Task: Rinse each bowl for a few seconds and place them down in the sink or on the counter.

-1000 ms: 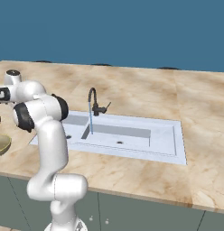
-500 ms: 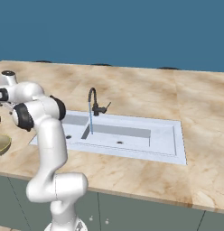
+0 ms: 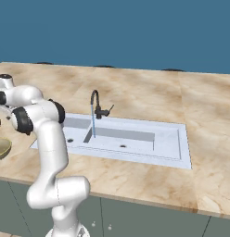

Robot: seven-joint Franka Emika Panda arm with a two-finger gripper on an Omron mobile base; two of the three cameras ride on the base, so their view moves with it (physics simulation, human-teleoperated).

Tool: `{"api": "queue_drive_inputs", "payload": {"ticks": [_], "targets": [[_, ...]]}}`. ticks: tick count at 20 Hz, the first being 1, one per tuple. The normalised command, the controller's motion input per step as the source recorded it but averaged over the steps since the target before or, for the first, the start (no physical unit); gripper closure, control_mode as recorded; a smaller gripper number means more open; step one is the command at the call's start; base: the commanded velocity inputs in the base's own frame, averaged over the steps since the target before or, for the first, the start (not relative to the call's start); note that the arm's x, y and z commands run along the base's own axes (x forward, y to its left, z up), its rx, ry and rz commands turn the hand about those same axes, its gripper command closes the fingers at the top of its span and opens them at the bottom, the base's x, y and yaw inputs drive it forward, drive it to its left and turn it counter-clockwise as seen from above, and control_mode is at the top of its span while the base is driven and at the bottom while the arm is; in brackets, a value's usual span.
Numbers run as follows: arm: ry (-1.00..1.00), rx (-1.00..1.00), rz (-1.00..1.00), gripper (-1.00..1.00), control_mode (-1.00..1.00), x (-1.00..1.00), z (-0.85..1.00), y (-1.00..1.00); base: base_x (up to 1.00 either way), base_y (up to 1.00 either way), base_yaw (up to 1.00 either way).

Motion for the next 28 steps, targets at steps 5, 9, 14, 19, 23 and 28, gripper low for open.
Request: {"api": "queue_drive_inputs", "payload": {"ticks": [5, 9, 14, 19, 23, 28], "targets": [[-0.02, 0.00, 0.08, -1.00, -1.00, -0.17, -0.21, 0.02, 0.00, 0.00, 0.00], [-0.03, 0.00, 0.07, -1.00, -1.00, -0.12, -0.27, 0.04, 0.00, 0.00, 0.00], [-0.04, 0.02, 0.06, -1.00, -1.00, -0.03, -0.29, 0.06, 0.00, 0.00, 0.00], [-0.07, 0.01, 0.02, -1.00, -1.00, 0.01, -0.13, 0.20, 0.00, 0.00, 0.00], [0.00, 0.00, 0.00, -1.00, -1.00, 0.01, -0.01, 0.20, 0.00, 0.00, 0.00], [0.00, 0.00, 0.00, -1.00, -1.00, 0.00, 0.00, 0.21, 0.00, 0.00, 0.00]]}}
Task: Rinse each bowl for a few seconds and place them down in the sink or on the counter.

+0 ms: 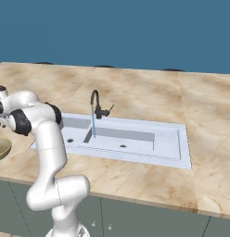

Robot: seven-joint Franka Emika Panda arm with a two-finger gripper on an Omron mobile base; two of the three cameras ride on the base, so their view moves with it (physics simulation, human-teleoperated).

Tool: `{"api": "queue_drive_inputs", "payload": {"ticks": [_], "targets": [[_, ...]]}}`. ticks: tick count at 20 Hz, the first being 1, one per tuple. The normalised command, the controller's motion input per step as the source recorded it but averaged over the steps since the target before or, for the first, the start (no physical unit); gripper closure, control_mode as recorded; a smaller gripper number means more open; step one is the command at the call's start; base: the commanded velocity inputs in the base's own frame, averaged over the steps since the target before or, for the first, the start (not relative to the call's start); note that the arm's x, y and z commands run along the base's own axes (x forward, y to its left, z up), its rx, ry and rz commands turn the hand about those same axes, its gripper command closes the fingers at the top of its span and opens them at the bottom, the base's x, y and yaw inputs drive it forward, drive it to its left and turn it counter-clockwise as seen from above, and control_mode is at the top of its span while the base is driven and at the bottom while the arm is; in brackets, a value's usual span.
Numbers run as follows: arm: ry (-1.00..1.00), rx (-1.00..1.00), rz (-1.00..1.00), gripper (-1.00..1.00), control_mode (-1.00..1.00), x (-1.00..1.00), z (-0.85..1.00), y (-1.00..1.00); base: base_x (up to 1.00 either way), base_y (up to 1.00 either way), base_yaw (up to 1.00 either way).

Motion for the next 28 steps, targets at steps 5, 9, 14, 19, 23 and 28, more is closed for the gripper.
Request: {"api": "queue_drive_inputs", "payload": {"ticks": [5, 9, 14, 19, 23, 28], "targets": [[0.02, 0.00, 0.00, -1.00, -1.00, 0.00, -0.07, 0.04, 0.00, 0.00, 0.00], [0.01, 0.00, 0.00, -1.00, -1.00, 0.00, -0.11, 0.07, 0.00, 0.00, 0.00], [0.01, 0.00, 0.00, -1.00, -1.00, 0.00, -0.13, 0.06, 0.00, 0.00, 0.00], [0.01, 0.00, 0.00, -1.00, -1.00, 0.00, -0.14, 0.10, 0.00, 0.00, 0.00], [0.00, 0.00, 0.00, -1.00, -1.00, 0.00, -0.11, 0.09, 0.00, 0.00, 0.00], [0.01, 0.00, 0.00, -1.00, -1.00, 0.04, -0.07, 0.07, 0.00, 0.00, 0.00]]}}
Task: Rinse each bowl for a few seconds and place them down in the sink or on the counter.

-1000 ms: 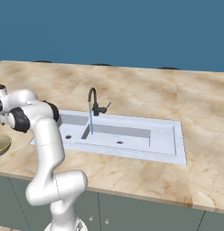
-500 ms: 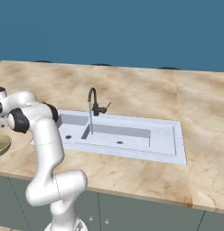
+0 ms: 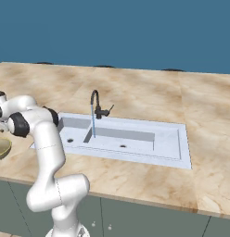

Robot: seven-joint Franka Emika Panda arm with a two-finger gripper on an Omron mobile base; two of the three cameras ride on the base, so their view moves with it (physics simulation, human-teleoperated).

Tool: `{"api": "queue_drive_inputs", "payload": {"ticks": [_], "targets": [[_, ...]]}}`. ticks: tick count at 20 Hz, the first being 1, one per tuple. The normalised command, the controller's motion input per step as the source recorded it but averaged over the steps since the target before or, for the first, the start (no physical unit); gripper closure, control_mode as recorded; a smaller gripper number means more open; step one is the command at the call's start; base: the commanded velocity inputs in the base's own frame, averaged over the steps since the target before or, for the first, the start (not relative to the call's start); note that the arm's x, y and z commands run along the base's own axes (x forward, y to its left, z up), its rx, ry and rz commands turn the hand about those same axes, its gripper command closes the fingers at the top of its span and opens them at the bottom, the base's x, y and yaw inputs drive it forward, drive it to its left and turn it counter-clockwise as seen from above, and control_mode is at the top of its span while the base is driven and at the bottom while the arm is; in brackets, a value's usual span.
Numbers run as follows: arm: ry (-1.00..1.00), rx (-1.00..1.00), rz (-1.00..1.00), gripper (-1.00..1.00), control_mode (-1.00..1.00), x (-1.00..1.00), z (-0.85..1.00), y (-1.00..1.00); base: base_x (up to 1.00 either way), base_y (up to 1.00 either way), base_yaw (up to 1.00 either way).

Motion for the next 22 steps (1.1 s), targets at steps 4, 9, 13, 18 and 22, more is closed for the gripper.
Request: {"api": "queue_drive_inputs", "payload": {"ticks": [4, 9, 13, 18, 22], "targets": [[0.02, 0.00, 0.00, 1.00, -1.00, 0.01, -0.08, 0.08, 0.00, 0.00, 0.00], [0.01, 0.00, 0.00, 1.00, -1.00, 0.00, -0.02, 0.00, 0.00, 0.00, 0.00], [0.00, 0.00, 0.00, 1.00, -1.00, -0.01, 0.00, 0.00, 0.00, 0.00, 0.00], [0.03, 0.00, -0.01, 1.00, -1.00, -0.05, 0.06, -0.04, 0.00, 0.00, 0.00], [0.00, 0.00, -0.13, 1.00, -1.00, -0.01, 0.35, -0.27, 0.00, 0.00, 0.00]]}}
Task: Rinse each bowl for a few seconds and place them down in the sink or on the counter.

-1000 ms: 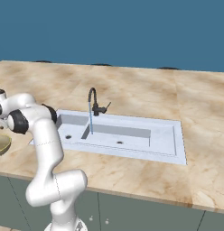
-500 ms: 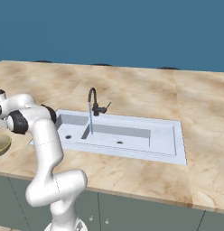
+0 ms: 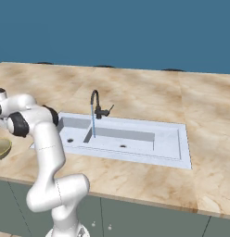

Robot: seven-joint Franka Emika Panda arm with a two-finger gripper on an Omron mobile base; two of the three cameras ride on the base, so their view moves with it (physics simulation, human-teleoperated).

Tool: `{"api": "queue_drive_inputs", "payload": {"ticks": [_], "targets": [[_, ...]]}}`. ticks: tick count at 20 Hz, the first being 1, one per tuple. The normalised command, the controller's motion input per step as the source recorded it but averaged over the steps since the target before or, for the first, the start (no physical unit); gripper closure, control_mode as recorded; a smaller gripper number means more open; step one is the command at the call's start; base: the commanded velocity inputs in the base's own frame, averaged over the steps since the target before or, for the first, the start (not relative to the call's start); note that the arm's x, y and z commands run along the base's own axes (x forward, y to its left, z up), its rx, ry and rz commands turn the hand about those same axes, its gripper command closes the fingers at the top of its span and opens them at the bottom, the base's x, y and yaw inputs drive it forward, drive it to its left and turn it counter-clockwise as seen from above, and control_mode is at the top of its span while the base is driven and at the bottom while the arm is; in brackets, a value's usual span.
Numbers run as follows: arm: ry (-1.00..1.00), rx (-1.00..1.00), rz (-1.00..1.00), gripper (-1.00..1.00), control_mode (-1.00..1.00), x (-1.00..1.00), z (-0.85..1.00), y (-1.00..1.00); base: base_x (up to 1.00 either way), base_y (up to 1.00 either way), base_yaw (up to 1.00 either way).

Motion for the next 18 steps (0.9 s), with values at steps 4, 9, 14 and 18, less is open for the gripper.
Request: {"api": "queue_drive_inputs", "payload": {"ticks": [4, 9, 14, 18], "targets": [[0.01, 0.00, -0.21, 1.00, -1.00, 0.02, 0.43, -0.38, 0.00, 0.00, 0.00], [0.03, 0.00, -0.29, 1.00, -1.00, 0.00, 0.33, -0.45, 0.00, 0.00, 0.00], [0.01, 0.00, -0.25, 1.00, -1.00, -0.10, 0.20, -0.65, 0.00, 0.00, 0.00], [0.00, 0.00, -0.22, 1.00, -1.00, -0.17, 0.19, -0.71, 0.00, 0.00, 0.00]]}}
